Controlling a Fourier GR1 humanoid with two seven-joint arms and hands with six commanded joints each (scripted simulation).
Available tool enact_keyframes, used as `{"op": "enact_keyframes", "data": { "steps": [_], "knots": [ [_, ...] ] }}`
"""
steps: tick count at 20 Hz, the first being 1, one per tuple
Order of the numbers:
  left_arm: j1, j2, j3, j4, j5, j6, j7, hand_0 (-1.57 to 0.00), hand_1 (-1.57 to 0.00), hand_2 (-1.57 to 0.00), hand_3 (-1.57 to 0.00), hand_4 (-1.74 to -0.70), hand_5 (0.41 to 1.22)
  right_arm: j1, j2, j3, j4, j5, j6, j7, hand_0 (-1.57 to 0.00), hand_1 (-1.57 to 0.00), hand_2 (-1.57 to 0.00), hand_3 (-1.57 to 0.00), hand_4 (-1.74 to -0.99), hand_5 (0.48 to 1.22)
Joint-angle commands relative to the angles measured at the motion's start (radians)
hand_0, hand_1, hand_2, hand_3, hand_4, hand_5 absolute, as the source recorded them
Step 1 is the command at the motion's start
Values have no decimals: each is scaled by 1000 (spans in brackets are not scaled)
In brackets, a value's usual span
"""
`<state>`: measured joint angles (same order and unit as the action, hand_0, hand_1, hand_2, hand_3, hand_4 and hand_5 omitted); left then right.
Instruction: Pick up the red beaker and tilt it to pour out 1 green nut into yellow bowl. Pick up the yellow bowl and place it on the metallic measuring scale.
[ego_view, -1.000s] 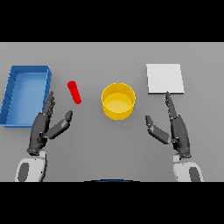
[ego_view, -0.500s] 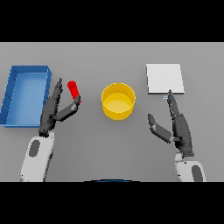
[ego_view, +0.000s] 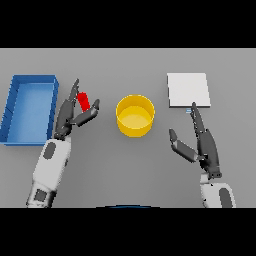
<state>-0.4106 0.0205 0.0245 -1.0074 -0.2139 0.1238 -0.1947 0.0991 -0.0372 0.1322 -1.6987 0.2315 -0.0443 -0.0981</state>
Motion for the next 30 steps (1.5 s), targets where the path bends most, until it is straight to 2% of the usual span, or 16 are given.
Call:
{"op": "enact_keyframes", "data": {
  "steps": [1,5,8,9,10,12,13,15,16,17,19,20,25,28,30],
  "knots": [
    [-20,4,7,24,5,-6,-14,1,1,1,1,-1252,661,7,3,0,-6,-8,4,-7,1,1,1,1,-1257,686],
    [-94,-10,18,121,-14,29,-25,1,1,1,1,-1262,680,26,3,1,-13,-7,2,-20,1,1,1,1,-1262,691],
    [-130,-18,33,166,-14,54,-72,1,-24,-41,1,-1297,715,14,4,4,-16,0,-1,-8,1,1,1,1,-1259,691],
    [-134,-23,40,184,-12,62,-94,-93,-141,-150,-47,-1324,741,20,1,3,-18,4,-3,-7,1,1,1,1,-1255,691],
    [-141,-34,48,192,-7,77,-100,-322,-364,-358,-218,-1355,770,21,-1,2,-15,7,-5,-15,1,1,1,1,-1252,690],
    [-149,-32,63,213,-3,93,-101,-772,-799,-794,-584,-1480,933,1,-3,-3,-5,8,-10,-8,1,1,1,1,-1245,692],
    [-146,-30,64,217,-6,88,-133,-932,-953,-950,-761,-1529,990,13,-6,7,-19,18,-7,-22,1,1,1,1,-1241,695],
    [-145,-43,67,230,5,81,-194,-1162,-1176,-1173,-997,-1601,1073,12,5,7,-22,12,-9,-4,1,1,1,1,-1233,688],
    [-155,-47,68,238,4,91,-180,-1244,-1255,-1253,-1111,-1572,1103,0,6,0,-9,5,-10,0,1,1,1,1,-1233,686],
    [-161,-51,71,244,9,95,-183,-1309,-1318,-1317,-1203,-1606,1119,-4,8,2,-6,5,-9,-2,1,1,1,1,-1232,685],
    [-150,-48,79,228,22,97,-186,-1403,-1409,-1408,-1336,-1654,1127,2,10,10,-5,20,-15,-11,1,1,1,1,-1207,677],
    [-166,-44,77,221,21,100,-164,-1437,-1441,-1441,-1383,-1672,1128,-11,6,2,15,22,-18,-1,1,1,1,1,-1196,673],
    [-188,-9,34,150,-12,103,-108,-1527,-1529,-1528,-1509,-1718,1126,-11,-1,5,12,52,-39,-24,1,1,1,1,-1127,659],
    [-212,52,-45,98,-96,82,-54,-1549,-1549,-1549,-1539,-1729,1134,-16,-8,1,17,60,-44,-25,1,1,1,1,-1103,656],
    [-220,111,-134,53,-194,55,1,-1557,-1557,-1557,-1551,-1734,1139,14,-17,12,1,66,-33,-55,1,1,1,1,-1095,660]
  ]
}}
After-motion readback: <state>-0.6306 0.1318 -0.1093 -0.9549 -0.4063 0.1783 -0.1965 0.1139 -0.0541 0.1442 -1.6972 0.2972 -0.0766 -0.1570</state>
